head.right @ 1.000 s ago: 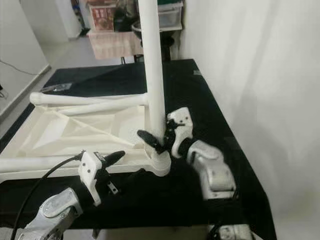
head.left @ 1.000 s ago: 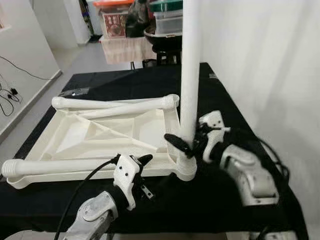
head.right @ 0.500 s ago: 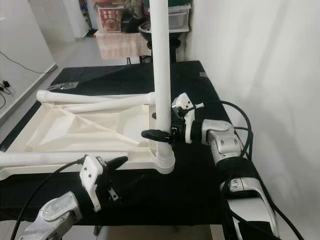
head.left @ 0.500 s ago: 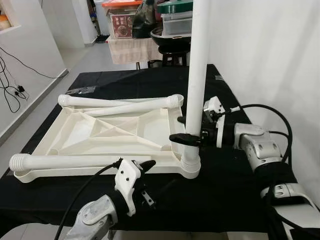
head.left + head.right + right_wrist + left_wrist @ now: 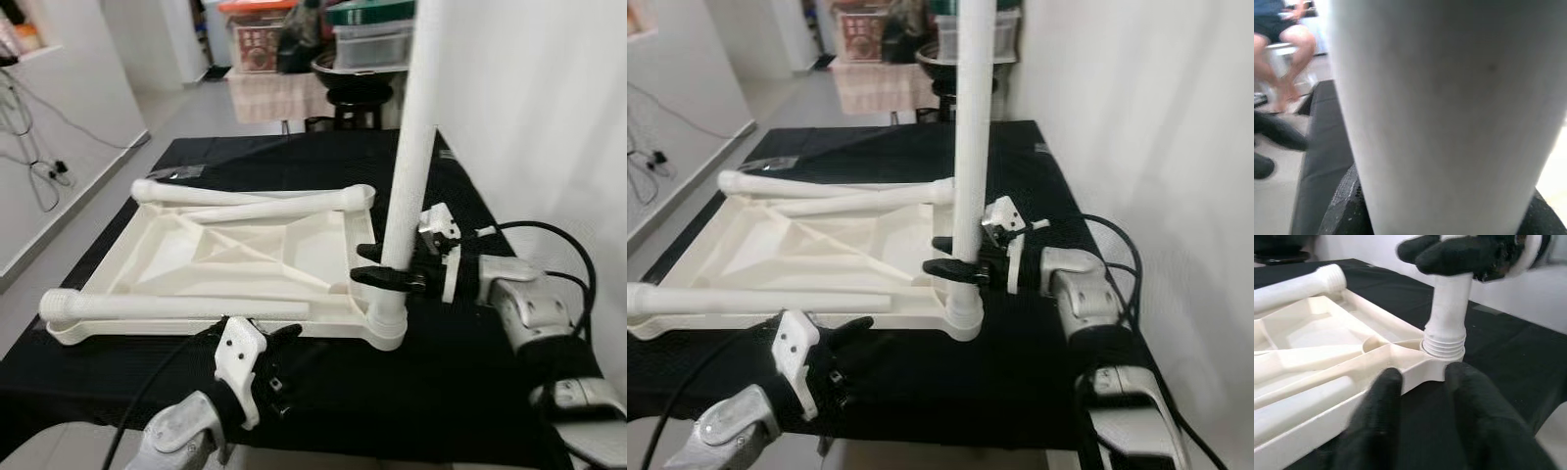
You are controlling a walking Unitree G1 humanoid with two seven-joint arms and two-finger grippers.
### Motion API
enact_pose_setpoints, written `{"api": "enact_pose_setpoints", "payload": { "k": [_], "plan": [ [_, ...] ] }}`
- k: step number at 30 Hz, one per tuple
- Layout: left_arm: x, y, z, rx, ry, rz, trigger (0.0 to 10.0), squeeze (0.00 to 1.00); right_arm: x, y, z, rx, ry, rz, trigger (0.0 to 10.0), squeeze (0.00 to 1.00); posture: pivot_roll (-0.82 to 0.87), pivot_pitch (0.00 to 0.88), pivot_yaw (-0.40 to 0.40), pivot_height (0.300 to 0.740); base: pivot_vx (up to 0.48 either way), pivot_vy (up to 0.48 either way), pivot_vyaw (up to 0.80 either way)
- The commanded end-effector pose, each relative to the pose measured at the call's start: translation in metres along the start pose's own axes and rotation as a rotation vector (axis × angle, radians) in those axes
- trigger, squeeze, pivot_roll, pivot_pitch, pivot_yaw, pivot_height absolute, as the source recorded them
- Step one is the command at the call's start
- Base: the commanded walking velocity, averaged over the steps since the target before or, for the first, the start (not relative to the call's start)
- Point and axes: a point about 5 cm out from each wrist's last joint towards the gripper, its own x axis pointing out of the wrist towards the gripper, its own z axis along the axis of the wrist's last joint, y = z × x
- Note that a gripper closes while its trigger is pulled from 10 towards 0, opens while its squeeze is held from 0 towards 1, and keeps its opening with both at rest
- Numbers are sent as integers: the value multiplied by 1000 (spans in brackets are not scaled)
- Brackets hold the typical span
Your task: Building children table
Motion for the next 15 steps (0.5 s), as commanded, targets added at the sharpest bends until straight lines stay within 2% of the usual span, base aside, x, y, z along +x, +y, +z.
{"api": "enact_pose_setpoints", "payload": {
  "k": [1,2,4,5,6,7,9,10,13,15],
  "plan": [
    [-2,3,0,3,12,20,0,0,-4,3,-21,87,70,-21,0,0,-53,0,34,740,0,0,0],
    [-5,2,-1,-5,16,30,0,0,-1,17,-34,109,98,-131,0,0,-43,0,30,740,0,0,0],
    [-5,2,-1,-5,16,30,0,0,-1,17,-34,109,98,-131,0,0,-43,0,30,740,0,0,0],
    [-7,4,-2,-5,20,35,0,0,6,26,-48,146,185,-460,0,0,-49,0,41,740,0,0,0],
    [-7,4,-2,-5,20,35,0,0,6,26,-48,146,185,-460,0,0,-49,0,41,740,0,0,0],
    [-7,6,-3,-1,21,32,0,0,20,56,-56,204,214,-594,0,0,-52,0,45,740,0,0,0],
    [-7,6,-3,-1,21,32,0,0,20,56,-56,204,214,-594,0,0,-52,0,45,740,0,0,0],
    [-5,8,-3,3,23,26,0,0,24,67,-57,211,236,-674,0,0,-54,0,48,740,0,0,0],
    [-3,10,-3,8,24,19,0,0,37,72,-54,191,224,-644,0,0,-38,0,41,740,0,0,0],
    [-3,10,-3,8,24,19,0,0,37,72,-54,191,224,-644,0,0,-38,0,41,740,0,0,0]
  ]
}}
